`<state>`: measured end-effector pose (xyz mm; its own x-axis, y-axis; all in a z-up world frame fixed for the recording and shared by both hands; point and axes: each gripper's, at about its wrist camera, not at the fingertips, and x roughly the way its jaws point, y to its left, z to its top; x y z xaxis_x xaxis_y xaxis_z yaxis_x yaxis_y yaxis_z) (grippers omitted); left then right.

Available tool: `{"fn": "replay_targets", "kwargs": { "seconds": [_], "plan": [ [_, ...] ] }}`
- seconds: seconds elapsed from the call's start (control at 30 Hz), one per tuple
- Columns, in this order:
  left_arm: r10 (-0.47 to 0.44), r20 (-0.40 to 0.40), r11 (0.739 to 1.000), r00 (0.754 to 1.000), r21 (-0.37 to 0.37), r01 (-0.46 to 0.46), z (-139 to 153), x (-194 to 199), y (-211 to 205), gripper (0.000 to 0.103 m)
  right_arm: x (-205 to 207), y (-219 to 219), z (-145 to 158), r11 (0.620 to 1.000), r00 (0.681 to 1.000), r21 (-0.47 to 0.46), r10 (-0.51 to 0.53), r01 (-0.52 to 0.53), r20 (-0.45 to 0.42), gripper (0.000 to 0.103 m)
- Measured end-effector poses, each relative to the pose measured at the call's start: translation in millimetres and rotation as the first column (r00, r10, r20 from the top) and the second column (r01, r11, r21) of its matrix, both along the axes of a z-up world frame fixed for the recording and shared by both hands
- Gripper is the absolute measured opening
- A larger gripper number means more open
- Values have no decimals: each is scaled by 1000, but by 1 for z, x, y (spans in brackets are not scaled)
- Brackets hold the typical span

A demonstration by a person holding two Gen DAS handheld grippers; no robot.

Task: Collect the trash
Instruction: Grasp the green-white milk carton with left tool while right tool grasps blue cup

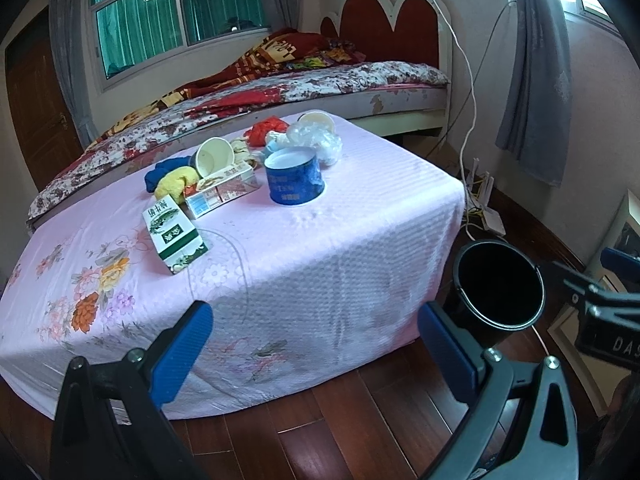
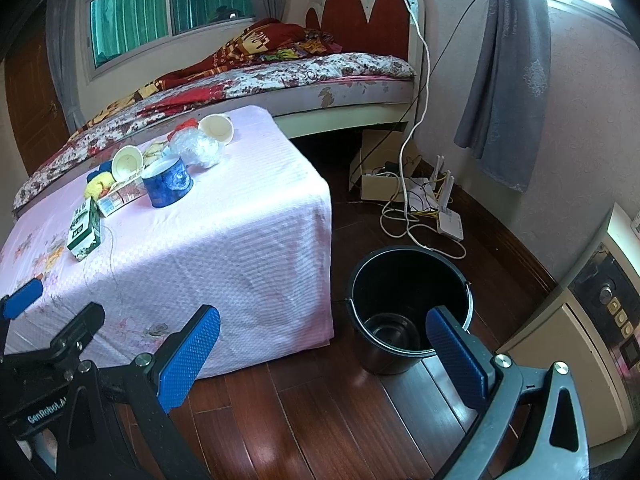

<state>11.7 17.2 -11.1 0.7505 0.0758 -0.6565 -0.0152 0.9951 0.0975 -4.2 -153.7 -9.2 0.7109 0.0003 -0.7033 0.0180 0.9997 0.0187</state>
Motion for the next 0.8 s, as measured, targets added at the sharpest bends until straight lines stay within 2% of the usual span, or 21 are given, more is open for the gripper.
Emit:
{"fn": "replay_targets", "kwargs": {
  "seconds": [0.17,0.33,0.53,0.63,0.8],
  "plan": [
    [26,3,1000,1000,4,-26,-1,12,14,102,13,17,1,998,999,-24,52,-53,-10,103],
    [86,25,996,996,27,-86,-2,29,37,102,33,44,10,987,987,-6,159,-159,6,103],
    [156,22,988,987,0,-156,-13,59,83,102,79,85,4,965,965,16,260,-261,15,103],
    [229,10,973,973,-21,-229,-23,80,111,102,106,103,-6,951,951,31,308,-309,21,103],
    [303,4,950,953,-83,-302,-31,107,136,102,142,129,-17,923,924,45,380,-381,36,103]
  ]
}}
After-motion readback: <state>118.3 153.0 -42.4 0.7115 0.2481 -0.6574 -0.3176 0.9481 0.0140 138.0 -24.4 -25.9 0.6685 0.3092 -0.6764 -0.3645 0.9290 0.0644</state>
